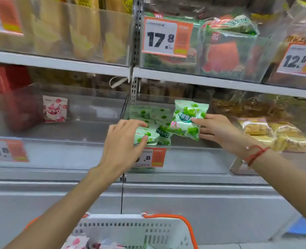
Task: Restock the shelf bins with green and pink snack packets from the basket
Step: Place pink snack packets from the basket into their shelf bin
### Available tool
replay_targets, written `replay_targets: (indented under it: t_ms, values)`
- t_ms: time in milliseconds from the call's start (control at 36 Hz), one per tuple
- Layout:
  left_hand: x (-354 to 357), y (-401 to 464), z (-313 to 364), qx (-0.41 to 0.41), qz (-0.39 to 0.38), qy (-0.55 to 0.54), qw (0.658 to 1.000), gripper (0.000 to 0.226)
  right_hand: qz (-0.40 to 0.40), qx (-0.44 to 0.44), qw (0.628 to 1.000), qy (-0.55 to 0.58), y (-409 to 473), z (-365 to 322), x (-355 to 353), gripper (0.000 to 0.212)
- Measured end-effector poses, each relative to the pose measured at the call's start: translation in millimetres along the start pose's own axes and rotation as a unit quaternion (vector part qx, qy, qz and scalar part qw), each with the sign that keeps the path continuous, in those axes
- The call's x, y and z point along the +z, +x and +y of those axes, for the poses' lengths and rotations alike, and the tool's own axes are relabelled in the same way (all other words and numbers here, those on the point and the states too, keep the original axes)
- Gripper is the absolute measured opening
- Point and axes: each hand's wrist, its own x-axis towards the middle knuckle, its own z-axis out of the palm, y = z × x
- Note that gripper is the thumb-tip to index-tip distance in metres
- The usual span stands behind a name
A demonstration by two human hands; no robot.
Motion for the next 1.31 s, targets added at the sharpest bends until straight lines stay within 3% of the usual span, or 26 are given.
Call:
replay_targets:
  t_ms: [139, 250, 528, 639, 778, 917, 972, 1028, 1111, 1306]
  values:
    - [19.7, 17.2, -7.1, 0.051, -0.012, 0.104, 0.993, 0.018, -0.02, 0.08, 0.981, -0.173, 72.3, 27.6, 23.5, 0.038]
    - [24.2, 15.5, -11.2, 0.078, 0.008, 0.116, 0.99, 0.034, -0.044, 0.105, 0.956, -0.271, 109.5, 52.6, 34.4, 0.051]
    - [30.0, 15.7, -15.6, 0.084, 0.019, 0.13, 0.988, 0.033, -0.032, 0.075, 0.954, -0.288, 136.9, 46.2, 24.3, 0.033]
    - [32.0, 15.7, -15.8, 0.084, 0.026, 0.144, 0.986, 0.032, -0.018, 0.08, 0.972, -0.222, 137.2, 47.5, 38.5, 0.013]
    - [33.4, 14.9, -16.0, 0.076, 0.027, 0.145, 0.986, 0.033, -0.013, 0.064, 0.965, -0.253, 138.0, 57.6, 57.1, 0.033]
    - [33.0, 13.7, -14.9, 0.073, 0.028, 0.148, 0.986, 0.037, -0.027, 0.036, 0.941, -0.336, 130.3, 56.9, 62.7, 0.024]
    - [32.5, 13.9, -14.2, 0.074, 0.029, 0.15, 0.986, 0.038, -0.053, 0.062, 0.936, -0.342, 127.0, 53.8, 60.3, 0.021]
    - [32.0, 14.5, -13.7, 0.076, 0.025, 0.151, 0.985, 0.038, -0.081, 0.081, 0.943, -0.313, 123.9, 50.6, 56.0, 0.033]
    - [31.4, 14.4, -12.9, 0.07, 0.018, 0.143, 0.987, 0.038, -0.069, 0.086, 0.949, -0.294, 120.3, 51.0, 57.3, 0.036]
    - [23.3, 12.2, -8.8, 0.058, 0.006, 0.074, 0.996, 0.03, -0.101, 0.159, 0.909, -0.371, 120.4, 32.4, 72.5, 0.051]
